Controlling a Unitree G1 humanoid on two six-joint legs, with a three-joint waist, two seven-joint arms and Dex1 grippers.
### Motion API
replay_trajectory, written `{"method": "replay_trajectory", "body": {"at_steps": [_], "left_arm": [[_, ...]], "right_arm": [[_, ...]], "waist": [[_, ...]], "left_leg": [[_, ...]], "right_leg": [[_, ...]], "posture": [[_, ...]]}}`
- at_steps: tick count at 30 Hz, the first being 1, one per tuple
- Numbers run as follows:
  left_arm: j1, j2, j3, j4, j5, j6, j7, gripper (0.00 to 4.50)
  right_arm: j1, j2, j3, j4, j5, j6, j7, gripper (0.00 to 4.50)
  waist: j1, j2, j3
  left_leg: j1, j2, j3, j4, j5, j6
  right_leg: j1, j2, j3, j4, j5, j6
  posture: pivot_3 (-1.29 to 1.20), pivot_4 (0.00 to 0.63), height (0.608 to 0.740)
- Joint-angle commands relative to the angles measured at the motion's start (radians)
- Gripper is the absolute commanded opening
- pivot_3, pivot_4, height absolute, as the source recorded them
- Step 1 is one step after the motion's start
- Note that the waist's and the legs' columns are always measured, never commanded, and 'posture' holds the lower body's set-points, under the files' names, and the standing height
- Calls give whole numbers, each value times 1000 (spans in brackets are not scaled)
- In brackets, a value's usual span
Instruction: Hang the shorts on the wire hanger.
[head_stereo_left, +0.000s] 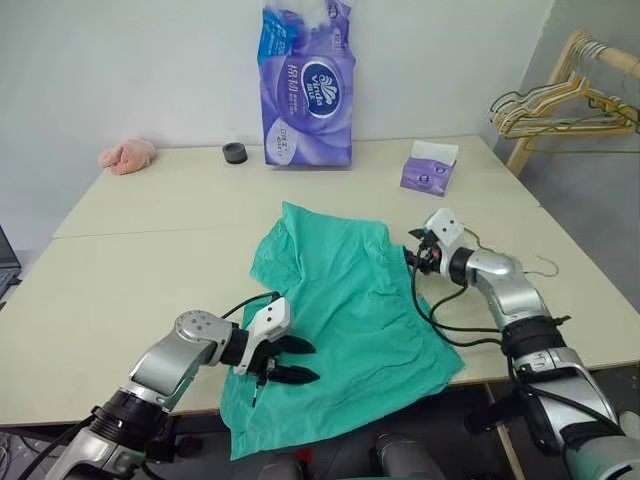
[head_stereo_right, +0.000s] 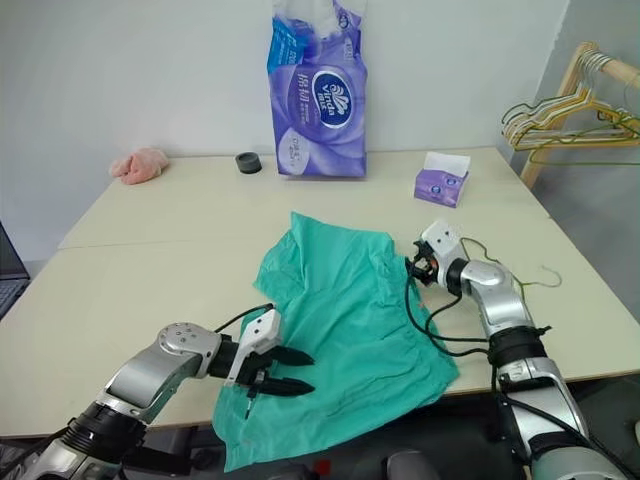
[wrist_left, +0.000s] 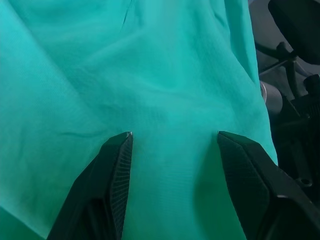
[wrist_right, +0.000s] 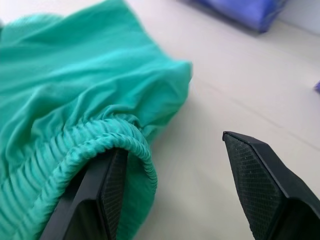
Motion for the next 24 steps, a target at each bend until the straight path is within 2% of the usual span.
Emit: {"method": "replay_trajectory", "body": {"at_steps": [1, 10, 12, 14, 16, 17, 20, 24], "left_arm": [[23, 19, -25, 7, 24, 12, -6, 2809], [32, 24, -22, 7, 25, 8, -3, 2809], [35, 22, -25, 6, 29, 3, 0, 2809], [34, 20, -28, 6, 28, 3, 1, 2809], [33, 18, -29, 8, 28, 2, 1, 2809], [30, 15, -30, 10, 29, 1, 2, 2809], [20, -1, -27, 17, 25, 3, 7, 2809], [1, -47, 16, 14, -10, 22, 45, 2809]], "right_arm": [[-62, -7, -40, 57, -37, -56, -125, 3138], [-66, -94, -57, 87, -82, -171, -199, 3138], [23, -172, 51, -2, -119, -101, 5, 3138], [108, -253, 134, -104, -170, -80, 126, 3138], [155, -305, 172, -175, -200, -101, 172, 3138], [174, -328, 185, -208, -220, -107, 180, 3138], [220, -374, 191, -303, -233, -80, 211, 3138], [278, -444, 101, -486, -134, 72, 296, 3138]], "waist": [[-2, 0, 0], [-11, 2, -1], [-9, 3, -2], [-7, 3, -2], [-10, 3, -2], [-14, 8, -4], [-15, 10, -5], [-6, 9, -5]], "left_leg": [[0, 0, 0, 0, 0, 0], [0, -1, 1, -1, -1, 1], [0, -1, 0, -1, -1, 1], [1, -1, 0, 0, -2, 3], [1, 0, 0, 0, -3, 4], [1, 0, 1, 0, -3, 4], [4, -1, 3, 1, -3, 4], [3, 0, 2, 1, -3, 4]], "right_leg": [[0, 0, 0, 0, 0, 0], [0, 0, 0, 0, -1, 1], [0, 0, 0, 0, -1, 1], [1, 0, -1, -1, -2, 2], [2, 0, 0, -1, -3, 3], [2, 0, 0, -1, -4, 4], [3, 0, 3, -1, -5, 6], [3, 0, 2, -1, -7, 7]], "posture": [[-93, 49, 740], [-94, 45, 740], [-98, 45, 740], [-103, 46, 740], [-106, 47, 740], [-109, 48, 740], [-109, 48, 740], [-115, 54, 740]]}}
